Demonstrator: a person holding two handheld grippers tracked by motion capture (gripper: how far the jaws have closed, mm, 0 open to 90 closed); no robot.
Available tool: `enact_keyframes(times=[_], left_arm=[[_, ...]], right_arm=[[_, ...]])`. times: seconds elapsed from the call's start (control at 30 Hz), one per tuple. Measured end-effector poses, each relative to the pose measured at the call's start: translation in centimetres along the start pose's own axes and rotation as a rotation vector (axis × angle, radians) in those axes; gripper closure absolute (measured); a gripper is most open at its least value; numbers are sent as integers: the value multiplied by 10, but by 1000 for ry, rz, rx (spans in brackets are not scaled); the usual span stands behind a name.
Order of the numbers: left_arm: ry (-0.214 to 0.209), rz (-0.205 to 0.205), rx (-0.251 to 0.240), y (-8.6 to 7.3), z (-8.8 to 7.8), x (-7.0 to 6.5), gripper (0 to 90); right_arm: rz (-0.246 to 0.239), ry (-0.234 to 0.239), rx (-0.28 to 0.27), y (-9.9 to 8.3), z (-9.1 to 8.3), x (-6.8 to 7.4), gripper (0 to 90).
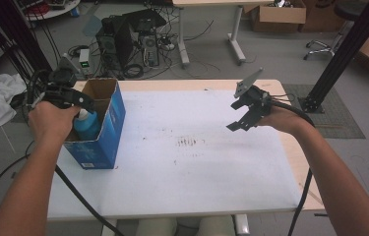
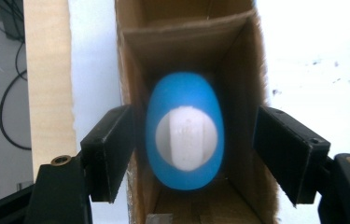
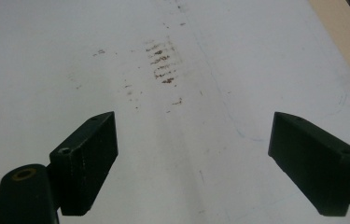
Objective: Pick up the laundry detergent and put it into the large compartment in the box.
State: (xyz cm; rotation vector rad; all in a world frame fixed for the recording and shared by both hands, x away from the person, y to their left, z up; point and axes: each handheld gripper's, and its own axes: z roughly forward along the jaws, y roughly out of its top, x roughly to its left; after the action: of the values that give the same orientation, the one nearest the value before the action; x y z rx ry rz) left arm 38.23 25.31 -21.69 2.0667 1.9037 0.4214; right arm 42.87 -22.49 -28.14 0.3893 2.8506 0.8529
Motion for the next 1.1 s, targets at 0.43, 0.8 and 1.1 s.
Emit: enact_keyframes(times=[0.43,0.8,1.1], left_arm=[[-54,68,-30,8,-27,-16,239],[-90,151,-45,12,-36,-39,218],[-117,259,-58,21,-43,-70,209]], right_arm=[[1,3,2,1,1,1,157],[-1,6,0,3,2,2,156],[1,10,-4,4,2,2,157]])
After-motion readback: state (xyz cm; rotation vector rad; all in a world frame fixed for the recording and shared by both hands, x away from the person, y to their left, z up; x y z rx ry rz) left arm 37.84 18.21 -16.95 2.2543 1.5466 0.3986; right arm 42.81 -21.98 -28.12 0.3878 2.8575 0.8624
